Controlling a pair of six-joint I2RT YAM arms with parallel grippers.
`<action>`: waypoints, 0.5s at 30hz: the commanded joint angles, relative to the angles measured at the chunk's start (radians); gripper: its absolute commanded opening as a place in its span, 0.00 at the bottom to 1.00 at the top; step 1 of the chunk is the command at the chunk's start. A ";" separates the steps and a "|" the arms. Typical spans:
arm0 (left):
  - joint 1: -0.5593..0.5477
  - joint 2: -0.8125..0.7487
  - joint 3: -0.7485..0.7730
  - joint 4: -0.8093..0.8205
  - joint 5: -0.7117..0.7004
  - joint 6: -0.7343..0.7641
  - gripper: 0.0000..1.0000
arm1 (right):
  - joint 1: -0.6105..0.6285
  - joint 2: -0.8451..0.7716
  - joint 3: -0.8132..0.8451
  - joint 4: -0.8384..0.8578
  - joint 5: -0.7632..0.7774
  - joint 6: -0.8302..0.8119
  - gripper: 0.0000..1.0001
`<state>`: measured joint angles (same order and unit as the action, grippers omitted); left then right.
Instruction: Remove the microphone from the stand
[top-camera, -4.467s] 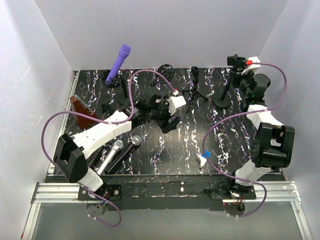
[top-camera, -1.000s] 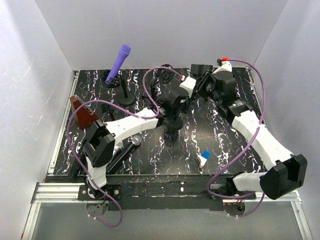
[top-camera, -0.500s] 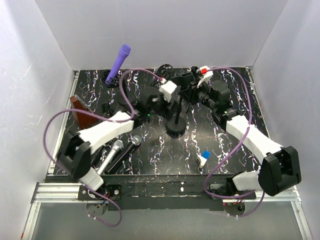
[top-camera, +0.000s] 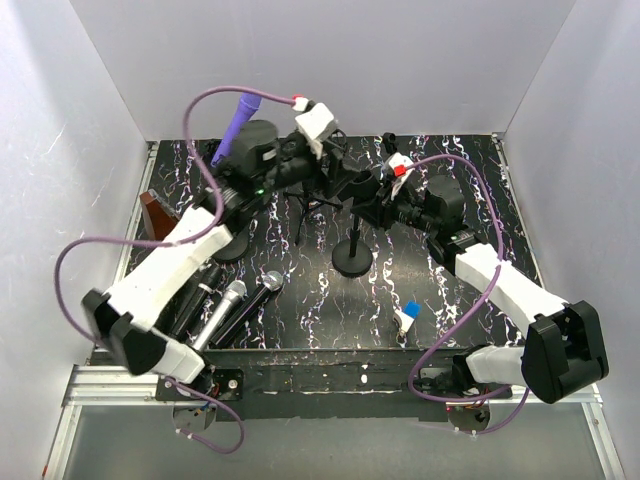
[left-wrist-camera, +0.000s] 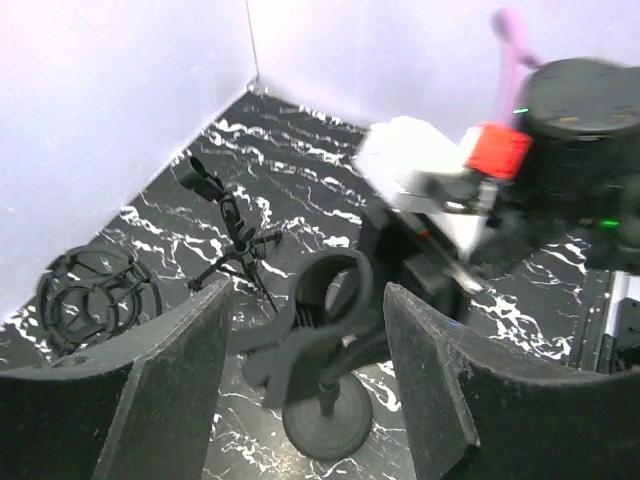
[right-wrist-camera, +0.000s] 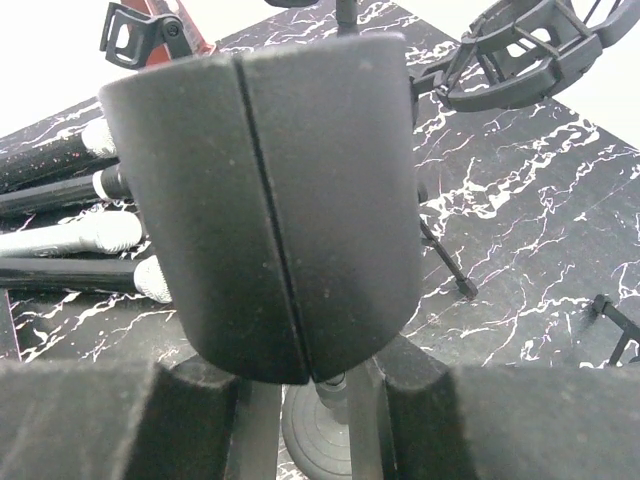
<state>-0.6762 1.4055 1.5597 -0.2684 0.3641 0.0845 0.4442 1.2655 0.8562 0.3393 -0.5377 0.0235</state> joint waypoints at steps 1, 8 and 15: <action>0.007 0.163 0.068 -0.008 -0.017 -0.077 0.58 | 0.001 0.002 -0.006 -0.025 -0.038 -0.048 0.01; 0.026 0.220 0.027 -0.063 0.039 -0.042 0.53 | 0.014 0.041 -0.005 -0.086 -0.044 -0.072 0.01; 0.026 0.145 -0.220 -0.051 0.111 0.066 0.48 | 0.024 0.074 -0.097 -0.083 0.019 -0.140 0.01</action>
<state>-0.6476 1.5669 1.4708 -0.1715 0.4225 0.0685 0.4587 1.2907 0.8284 0.3466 -0.5571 -0.0654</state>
